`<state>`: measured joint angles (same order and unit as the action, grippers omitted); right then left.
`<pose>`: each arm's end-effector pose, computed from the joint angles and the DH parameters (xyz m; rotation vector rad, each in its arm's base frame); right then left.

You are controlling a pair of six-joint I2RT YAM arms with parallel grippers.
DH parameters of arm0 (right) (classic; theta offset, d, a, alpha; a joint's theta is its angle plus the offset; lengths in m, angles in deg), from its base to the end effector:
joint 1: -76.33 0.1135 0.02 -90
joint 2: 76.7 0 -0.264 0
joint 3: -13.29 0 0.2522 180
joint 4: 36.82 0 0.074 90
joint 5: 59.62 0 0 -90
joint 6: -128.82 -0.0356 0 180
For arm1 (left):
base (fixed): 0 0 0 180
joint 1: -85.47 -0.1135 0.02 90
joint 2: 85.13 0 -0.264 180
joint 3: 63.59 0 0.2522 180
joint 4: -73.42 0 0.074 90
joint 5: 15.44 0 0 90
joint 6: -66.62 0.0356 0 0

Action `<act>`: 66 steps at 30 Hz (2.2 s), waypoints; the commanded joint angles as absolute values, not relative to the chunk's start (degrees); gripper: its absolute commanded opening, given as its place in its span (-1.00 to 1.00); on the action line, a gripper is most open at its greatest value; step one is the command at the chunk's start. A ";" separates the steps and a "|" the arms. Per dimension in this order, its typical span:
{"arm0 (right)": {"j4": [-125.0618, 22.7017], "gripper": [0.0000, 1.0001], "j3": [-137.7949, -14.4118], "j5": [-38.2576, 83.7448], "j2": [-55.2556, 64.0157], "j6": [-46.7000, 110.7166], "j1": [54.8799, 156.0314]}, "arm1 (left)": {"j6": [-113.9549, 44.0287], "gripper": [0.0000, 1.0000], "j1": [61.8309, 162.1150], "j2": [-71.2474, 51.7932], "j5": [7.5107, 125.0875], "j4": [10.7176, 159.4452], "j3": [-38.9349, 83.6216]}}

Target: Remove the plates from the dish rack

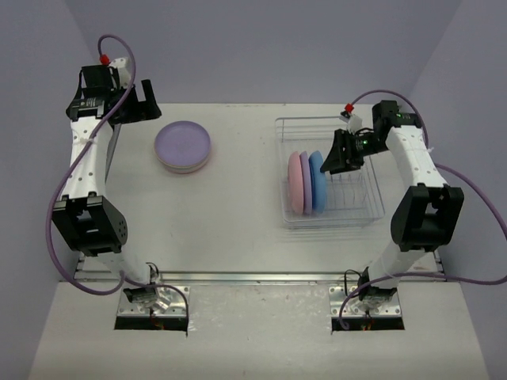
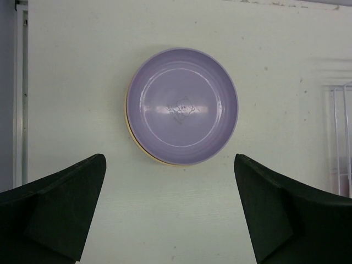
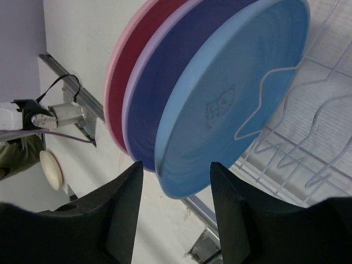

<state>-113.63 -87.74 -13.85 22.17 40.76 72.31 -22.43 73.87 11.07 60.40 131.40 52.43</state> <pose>0.3400 0.0010 0.2879 -0.0969 2.6504 1.0561 0.3653 0.0661 0.3944 -0.0724 2.2164 -0.1557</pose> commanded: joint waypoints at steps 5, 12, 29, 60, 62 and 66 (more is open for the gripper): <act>-114.44 -0.29 -91.48 -20.43 25.86 40.98 75.80 | -20.09 1.00 76.94 4.28 58.96 131.51 47.52; -118.60 -1.00 -95.61 -25.26 26.06 41.51 75.98 | -20.22 1.00 78.76 1.89 59.24 131.03 44.07; -130.60 -1.00 -102.04 -54.26 22.92 45.28 67.28 | -21.30 1.00 80.83 1.80 57.01 131.86 46.22; -79.42 -1.00 -79.75 57.05 0.58 98.99 129.32 | -18.78 1.00 82.16 2.58 38.21 139.71 60.04; -74.50 -1.00 -76.98 60.44 1.51 102.21 131.94 | -15.24 0.96 85.08 2.87 38.44 142.19 60.21; -67.05 -1.00 -72.42 63.60 2.86 108.92 135.55 | -12.58 0.86 91.34 1.01 43.62 142.91 57.24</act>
